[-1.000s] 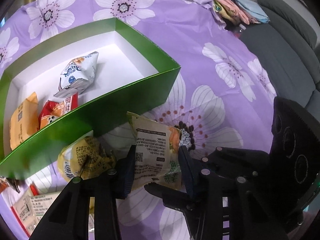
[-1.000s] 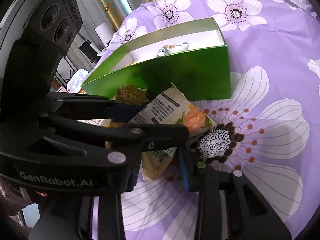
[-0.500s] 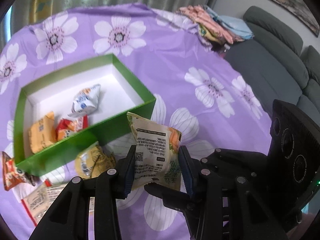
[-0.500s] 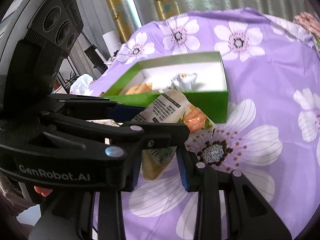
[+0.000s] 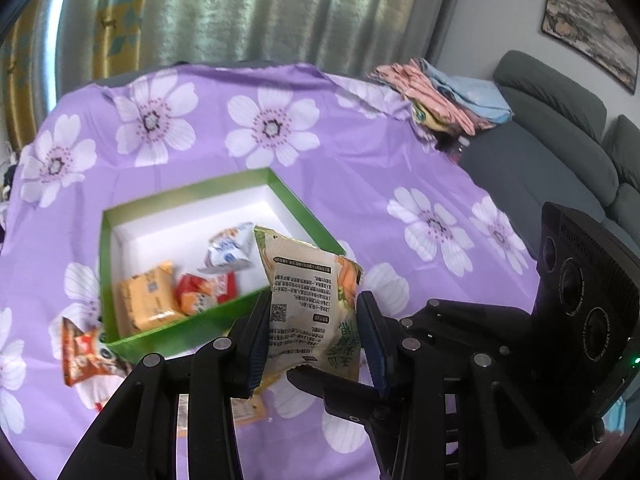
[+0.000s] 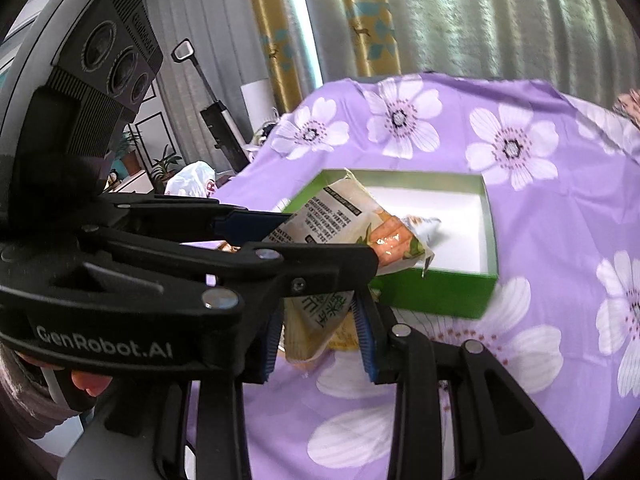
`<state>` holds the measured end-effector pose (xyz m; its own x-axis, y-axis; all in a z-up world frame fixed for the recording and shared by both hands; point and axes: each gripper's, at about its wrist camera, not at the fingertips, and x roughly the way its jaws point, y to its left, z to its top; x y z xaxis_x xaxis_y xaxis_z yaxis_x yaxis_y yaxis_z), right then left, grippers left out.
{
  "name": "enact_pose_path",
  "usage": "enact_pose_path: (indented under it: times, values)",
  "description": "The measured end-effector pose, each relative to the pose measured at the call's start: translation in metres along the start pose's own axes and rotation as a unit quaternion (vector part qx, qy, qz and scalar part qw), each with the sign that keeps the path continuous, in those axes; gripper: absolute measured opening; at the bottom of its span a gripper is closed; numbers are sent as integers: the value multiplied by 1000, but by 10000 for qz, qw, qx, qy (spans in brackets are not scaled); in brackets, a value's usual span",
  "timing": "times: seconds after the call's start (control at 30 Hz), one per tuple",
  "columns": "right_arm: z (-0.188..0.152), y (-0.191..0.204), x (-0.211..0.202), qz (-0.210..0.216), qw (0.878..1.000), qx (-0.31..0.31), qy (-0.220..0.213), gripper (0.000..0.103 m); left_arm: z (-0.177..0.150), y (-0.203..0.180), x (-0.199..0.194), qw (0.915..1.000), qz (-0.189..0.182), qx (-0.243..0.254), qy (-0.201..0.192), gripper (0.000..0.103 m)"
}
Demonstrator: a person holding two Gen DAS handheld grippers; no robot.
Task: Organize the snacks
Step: 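Carry the white-and-green packet over the green box with the left gripper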
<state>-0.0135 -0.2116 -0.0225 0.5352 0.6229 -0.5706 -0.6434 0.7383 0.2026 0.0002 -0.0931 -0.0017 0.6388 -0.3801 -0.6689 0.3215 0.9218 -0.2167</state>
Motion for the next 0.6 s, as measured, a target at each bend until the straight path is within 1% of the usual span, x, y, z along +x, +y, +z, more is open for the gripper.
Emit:
enact_pose_path:
  times: [0.3,0.6]
  values:
    - [27,5,18,118,9997,-203,-59,34,15,23,-2,9997,127,-132,-149,42]
    - [46,-5,40,151,9996,-226,-43,34,34,45,14,9995,146,-224,-172,42]
